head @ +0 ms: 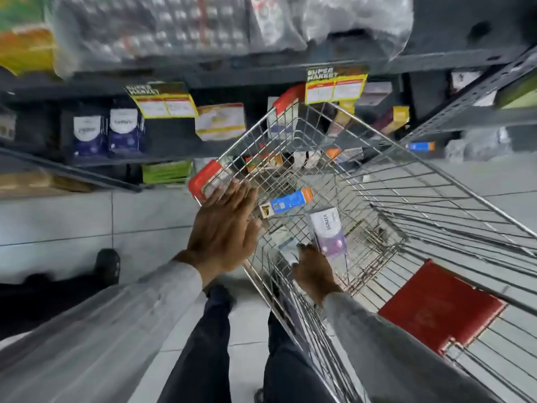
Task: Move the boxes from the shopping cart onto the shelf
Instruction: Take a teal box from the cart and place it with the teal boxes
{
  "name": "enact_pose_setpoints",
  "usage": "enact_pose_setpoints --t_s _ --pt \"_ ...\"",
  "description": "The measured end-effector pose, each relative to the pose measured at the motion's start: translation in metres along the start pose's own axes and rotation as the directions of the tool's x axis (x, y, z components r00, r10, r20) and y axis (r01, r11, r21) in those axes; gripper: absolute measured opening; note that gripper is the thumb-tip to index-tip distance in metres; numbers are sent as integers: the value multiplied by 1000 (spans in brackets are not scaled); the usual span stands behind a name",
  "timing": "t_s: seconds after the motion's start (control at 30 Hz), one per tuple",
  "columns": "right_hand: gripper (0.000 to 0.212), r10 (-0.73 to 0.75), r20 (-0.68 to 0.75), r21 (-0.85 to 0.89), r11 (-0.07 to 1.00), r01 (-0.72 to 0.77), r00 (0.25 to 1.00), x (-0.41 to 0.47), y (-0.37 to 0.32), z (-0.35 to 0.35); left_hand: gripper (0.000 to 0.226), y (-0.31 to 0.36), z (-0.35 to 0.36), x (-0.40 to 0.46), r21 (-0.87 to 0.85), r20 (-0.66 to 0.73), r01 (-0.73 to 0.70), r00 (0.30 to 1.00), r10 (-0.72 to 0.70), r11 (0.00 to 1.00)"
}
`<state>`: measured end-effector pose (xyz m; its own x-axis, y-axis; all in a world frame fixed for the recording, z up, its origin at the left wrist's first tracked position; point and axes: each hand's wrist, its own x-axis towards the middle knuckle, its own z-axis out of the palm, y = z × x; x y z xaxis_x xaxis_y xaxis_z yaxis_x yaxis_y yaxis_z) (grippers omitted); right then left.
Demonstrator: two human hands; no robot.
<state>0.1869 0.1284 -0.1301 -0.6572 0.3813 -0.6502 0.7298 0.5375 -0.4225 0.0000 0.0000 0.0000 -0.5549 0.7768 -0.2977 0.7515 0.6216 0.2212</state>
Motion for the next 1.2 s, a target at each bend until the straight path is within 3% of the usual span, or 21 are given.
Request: enact_pose_setpoints --t_s 0.33,0.43,0.63,0.73,0.87,0.93,1.1,1.2 --pt "48 26 -131 -194 980 -51 991 37 15 47 64 -11 15 2 -12 -97 -47 994 46 999" --pt "45 23 -106 -137 990 -38 994 19 -4 22 65 -8 16 3 -31 -101 -32 994 28 999" --pt "51 -49 -236 -117 993 21 971 -51 -42 -56 68 6 -11 -7 -130 -18 2 1000 -4 991" --pt "51 -83 -348 -141 989 35 934 -97 -78 -107 67 13 -59 -14 -184 -121 -24 993 1 983" --pt "70 -93 -551 -135 991 22 829 -150 -126 -166 64 28 -154 -22 -248 -373 -157 926 55 956" --pt "71 -104 -627 -115 993 40 772 -170 -150 -195 65 33 -207 -24 -223 -504 -221 860 82 949" --pt "65 -182 -865 -99 975 196 468 -215 -219 -287 62 35 -347 -22 -28 -811 -356 554 187 934" --pt "44 -178 -936 -54 926 375 304 -240 -260 -345 57 16 -415 -11 51 -861 -318 466 203 947"
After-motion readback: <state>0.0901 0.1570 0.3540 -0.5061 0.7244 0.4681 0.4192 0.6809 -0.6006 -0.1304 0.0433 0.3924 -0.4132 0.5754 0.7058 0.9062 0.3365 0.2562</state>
